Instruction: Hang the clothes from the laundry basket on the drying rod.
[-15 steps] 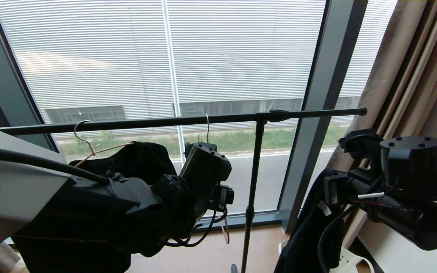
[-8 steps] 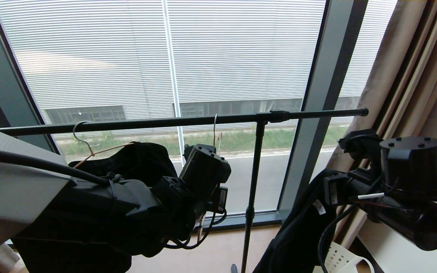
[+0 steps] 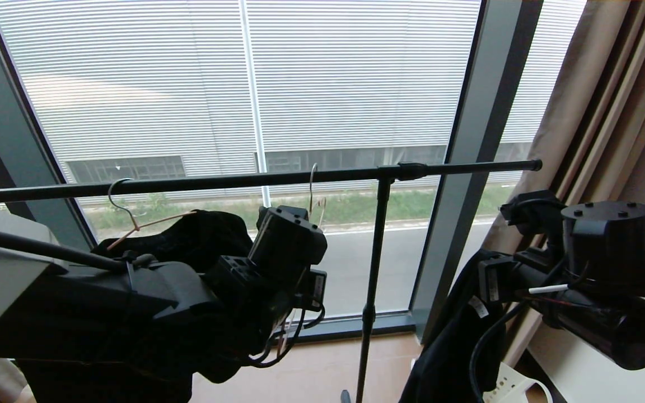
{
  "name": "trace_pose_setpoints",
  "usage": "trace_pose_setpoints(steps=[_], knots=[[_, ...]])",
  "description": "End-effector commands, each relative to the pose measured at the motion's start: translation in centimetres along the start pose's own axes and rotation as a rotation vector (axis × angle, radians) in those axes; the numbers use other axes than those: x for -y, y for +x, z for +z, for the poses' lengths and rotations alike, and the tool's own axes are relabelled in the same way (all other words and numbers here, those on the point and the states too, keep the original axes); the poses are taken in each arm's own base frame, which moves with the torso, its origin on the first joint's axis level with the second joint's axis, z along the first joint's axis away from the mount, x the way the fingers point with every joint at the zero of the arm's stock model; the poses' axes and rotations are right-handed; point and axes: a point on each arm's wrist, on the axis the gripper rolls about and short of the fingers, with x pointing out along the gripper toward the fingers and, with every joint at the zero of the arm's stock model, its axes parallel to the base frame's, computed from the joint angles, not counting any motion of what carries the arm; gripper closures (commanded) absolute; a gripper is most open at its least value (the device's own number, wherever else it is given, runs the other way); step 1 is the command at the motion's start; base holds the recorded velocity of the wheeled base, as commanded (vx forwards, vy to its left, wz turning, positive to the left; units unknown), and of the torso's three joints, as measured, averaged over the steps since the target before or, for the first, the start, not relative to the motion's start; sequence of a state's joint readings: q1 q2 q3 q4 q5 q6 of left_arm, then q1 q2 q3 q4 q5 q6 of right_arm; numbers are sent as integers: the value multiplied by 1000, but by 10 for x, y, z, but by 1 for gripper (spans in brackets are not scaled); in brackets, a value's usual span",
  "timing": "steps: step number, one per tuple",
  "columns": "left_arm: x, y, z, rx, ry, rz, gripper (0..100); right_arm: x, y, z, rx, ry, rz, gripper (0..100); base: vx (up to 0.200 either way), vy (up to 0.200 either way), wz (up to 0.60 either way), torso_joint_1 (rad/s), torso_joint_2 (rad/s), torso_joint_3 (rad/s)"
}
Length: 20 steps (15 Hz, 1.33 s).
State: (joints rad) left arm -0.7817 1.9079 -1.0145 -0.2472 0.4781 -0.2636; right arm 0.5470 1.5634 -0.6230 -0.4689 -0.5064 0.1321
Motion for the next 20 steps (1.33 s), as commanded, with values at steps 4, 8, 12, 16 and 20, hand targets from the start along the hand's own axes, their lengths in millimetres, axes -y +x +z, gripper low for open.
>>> trace_pose_setpoints(steps=[4, 8, 12, 16, 20], knots=[[-8, -20, 2, 23, 11, -18, 100, 0, 0, 0, 2, 1, 1, 100, 0, 0, 0, 0, 0, 0], [-14, -30, -1, 23, 20, -32, 100, 0, 0, 0, 2, 1, 1, 100, 0, 0, 0, 0, 0, 0], [-15, -33, -2, 52, 18, -69, 100, 0, 0, 0, 2, 1, 1, 100, 0, 0, 0, 0, 0, 0], [-14, -22, 2, 81, 11, -63, 100, 0, 0, 0, 2, 1, 1, 100, 0, 0, 0, 0, 0, 0], [-14, -24, 3, 113, -4, -72, 100, 0, 0, 0, 2, 1, 1, 100, 0, 0, 0, 0, 0, 0]])
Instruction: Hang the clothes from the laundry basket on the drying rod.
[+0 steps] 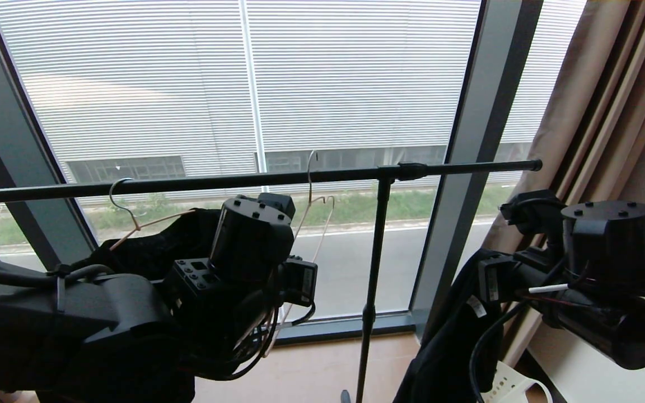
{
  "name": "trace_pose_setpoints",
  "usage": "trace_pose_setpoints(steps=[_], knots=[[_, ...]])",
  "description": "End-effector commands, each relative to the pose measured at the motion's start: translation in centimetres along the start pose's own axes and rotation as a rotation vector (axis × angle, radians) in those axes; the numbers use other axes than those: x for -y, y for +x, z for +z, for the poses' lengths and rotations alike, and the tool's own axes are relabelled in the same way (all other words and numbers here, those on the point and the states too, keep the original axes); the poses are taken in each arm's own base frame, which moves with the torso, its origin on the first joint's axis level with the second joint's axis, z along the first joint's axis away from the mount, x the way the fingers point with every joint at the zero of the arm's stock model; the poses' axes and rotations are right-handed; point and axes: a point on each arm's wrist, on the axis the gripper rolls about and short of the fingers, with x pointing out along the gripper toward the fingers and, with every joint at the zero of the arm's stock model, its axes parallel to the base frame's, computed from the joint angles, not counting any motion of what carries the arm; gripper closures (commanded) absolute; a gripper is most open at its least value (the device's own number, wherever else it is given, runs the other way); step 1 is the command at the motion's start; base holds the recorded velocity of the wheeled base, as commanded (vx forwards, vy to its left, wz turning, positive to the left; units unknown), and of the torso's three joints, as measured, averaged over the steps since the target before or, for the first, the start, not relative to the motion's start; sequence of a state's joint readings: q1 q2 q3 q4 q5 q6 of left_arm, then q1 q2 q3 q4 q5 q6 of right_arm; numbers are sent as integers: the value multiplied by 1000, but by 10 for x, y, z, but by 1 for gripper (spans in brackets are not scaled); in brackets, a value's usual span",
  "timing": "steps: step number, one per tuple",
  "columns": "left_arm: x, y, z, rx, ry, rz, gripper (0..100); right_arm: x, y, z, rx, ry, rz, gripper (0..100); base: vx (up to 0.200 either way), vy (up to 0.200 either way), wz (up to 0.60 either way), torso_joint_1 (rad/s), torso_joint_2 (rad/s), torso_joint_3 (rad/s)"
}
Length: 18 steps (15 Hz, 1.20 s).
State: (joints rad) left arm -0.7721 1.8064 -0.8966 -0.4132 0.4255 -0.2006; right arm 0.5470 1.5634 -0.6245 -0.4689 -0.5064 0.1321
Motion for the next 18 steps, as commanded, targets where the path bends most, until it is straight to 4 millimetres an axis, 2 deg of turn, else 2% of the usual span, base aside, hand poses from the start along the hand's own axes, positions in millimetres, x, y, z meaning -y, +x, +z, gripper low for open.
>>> trace_pose_setpoints(steps=[1, 6, 7, 9, 13, 18], knots=[[0, 0, -3, 3, -2, -4, 100, 0, 0, 0, -1, -1, 1, 100, 0, 0, 0, 0, 0, 0], [-14, -33, -5, 35, 20, -78, 100, 0, -1, 1, 5, 1, 1, 100, 0, 0, 0, 0, 0, 0], [-21, -48, -7, 43, 28, -104, 100, 1, -2, 1, 7, 1, 0, 100, 0, 0, 0, 0, 0, 0], [-28, -62, -14, 41, 41, -119, 100, 1, -3, 1, 9, 0, -1, 100, 0, 0, 0, 0, 0, 0], [-64, -112, -46, 38, 78, -191, 100, 4, -9, 0, 10, -60, -14, 100, 0, 0, 0, 0, 0, 0], [-92, -151, -84, 37, 83, -397, 100, 6, -13, 11, 47, -251, -96, 100, 0, 0, 0, 0, 0, 0]])
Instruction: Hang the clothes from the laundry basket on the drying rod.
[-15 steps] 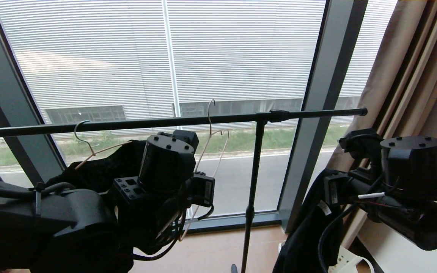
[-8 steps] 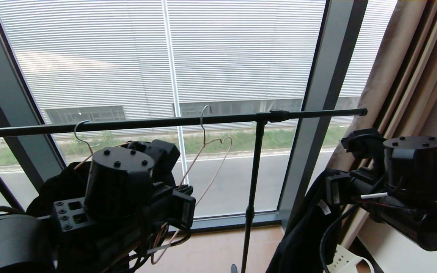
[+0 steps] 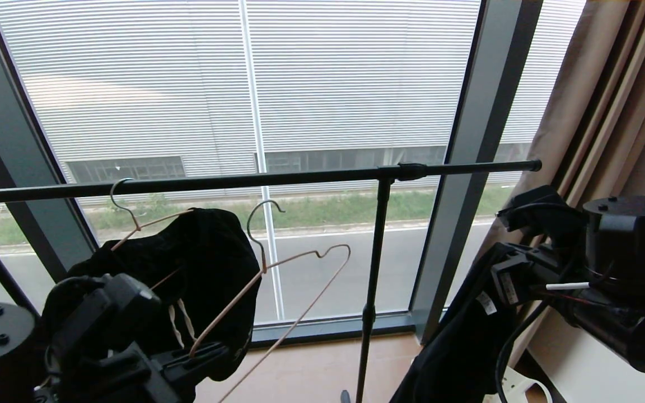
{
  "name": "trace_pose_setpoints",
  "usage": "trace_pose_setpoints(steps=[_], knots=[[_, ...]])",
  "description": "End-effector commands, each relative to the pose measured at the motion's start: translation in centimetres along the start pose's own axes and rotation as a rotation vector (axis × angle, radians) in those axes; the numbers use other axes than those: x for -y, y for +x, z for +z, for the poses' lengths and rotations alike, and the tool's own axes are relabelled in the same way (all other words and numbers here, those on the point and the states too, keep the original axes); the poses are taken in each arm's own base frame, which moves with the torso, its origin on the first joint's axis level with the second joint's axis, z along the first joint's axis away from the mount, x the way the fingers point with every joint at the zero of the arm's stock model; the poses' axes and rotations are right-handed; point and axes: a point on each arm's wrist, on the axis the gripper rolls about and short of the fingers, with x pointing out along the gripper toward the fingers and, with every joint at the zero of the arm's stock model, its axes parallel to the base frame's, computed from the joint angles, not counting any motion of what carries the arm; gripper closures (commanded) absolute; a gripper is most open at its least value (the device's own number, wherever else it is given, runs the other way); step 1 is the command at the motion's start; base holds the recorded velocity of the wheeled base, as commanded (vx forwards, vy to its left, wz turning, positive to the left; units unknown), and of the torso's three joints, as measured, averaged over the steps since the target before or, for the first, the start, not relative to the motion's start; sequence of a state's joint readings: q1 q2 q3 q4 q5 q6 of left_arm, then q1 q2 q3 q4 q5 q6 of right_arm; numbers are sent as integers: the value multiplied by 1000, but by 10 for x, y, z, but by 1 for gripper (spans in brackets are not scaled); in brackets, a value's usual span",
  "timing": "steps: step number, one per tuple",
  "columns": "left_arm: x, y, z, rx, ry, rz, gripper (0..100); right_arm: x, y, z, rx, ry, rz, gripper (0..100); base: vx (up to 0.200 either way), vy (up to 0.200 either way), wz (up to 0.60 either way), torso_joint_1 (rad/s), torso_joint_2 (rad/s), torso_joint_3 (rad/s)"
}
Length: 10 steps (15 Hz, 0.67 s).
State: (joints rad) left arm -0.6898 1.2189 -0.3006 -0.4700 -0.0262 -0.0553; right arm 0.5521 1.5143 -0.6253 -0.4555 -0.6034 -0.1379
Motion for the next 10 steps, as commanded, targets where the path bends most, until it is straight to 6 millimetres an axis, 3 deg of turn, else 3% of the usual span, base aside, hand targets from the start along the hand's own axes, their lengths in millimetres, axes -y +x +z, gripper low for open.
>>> trace_pose_setpoints(steps=[1, 5, 8, 10], knots=[[-2, -25, -16, 43, 1, -51, 100, 2, -1, 6, 19, -20, -16, 100, 0, 0, 0, 0, 0, 0], [1, -25, -20, 30, 35, -174, 100, 0, 4, 14, 29, -24, -29, 100, 0, 0, 0, 0, 0, 0], [4, -9, -14, 37, 39, -258, 100, -7, 16, 18, 14, -23, -97, 100, 0, 0, 0, 0, 0, 0], [8, 1, -13, 31, 44, -292, 100, -11, 13, 26, 36, -15, -100, 100, 0, 0, 0, 0, 0, 0]])
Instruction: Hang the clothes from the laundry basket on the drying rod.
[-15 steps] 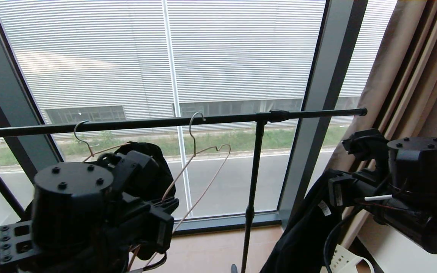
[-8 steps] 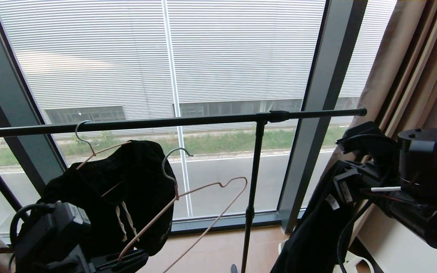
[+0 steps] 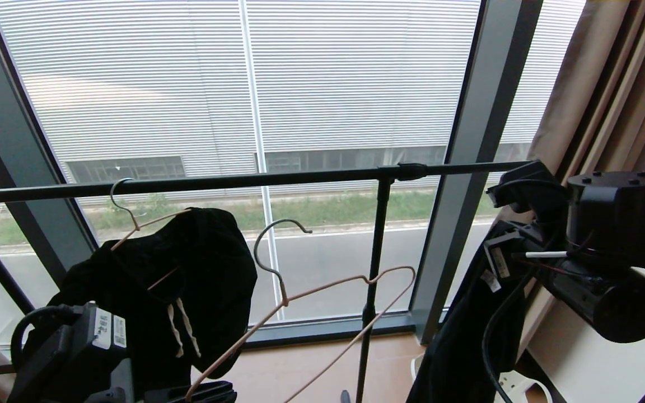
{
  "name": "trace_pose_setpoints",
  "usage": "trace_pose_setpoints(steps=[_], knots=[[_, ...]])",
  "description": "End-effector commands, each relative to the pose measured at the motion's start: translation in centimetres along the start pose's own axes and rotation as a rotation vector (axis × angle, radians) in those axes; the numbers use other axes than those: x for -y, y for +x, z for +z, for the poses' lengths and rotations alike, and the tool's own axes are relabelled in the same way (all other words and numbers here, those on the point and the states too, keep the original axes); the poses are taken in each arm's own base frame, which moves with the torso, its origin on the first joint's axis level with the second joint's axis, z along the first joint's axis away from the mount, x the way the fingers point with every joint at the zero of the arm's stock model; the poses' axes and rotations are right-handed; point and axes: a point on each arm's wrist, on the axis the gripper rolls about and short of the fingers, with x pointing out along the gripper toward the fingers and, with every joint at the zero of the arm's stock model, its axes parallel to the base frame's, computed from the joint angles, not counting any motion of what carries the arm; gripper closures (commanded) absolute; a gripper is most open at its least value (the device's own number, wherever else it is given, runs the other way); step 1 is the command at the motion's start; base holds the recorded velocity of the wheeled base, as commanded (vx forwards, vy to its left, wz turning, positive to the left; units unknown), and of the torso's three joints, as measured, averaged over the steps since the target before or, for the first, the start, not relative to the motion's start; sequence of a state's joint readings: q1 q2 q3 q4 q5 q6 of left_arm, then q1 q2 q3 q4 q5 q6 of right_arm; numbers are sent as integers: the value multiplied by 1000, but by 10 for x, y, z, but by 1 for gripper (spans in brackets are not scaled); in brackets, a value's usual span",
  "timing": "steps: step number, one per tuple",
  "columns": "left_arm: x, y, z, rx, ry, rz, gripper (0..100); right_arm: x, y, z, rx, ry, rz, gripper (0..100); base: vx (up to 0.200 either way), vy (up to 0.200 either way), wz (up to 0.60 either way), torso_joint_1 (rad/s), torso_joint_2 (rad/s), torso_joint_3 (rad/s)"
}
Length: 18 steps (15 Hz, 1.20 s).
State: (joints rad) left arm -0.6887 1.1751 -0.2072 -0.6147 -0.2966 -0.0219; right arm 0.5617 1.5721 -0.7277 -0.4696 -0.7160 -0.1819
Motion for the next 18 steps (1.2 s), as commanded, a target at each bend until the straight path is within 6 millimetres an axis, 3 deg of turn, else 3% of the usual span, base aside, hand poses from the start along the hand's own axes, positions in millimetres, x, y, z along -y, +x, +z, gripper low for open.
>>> trace_pose_setpoints(steps=[1, 5, 8, 18], knots=[[-1, 17, -4, -53, -9, -24, 100, -6, 1, 4, 9, -1, 11, 100, 0, 0, 0, 0, 0, 0], [-1, 25, -2, -36, -2, -65, 100, -11, 7, 9, 14, 4, 11, 100, 0, 0, 0, 0, 0, 0], [-3, 33, 2, -33, -2, -72, 100, -26, 12, 12, 45, 15, 23, 100, 0, 0, 0, 0, 0, 0], [-4, 50, 12, 3, -11, -90, 100, -32, 8, 16, 61, 16, 44, 100, 0, 0, 0, 0, 0, 0]])
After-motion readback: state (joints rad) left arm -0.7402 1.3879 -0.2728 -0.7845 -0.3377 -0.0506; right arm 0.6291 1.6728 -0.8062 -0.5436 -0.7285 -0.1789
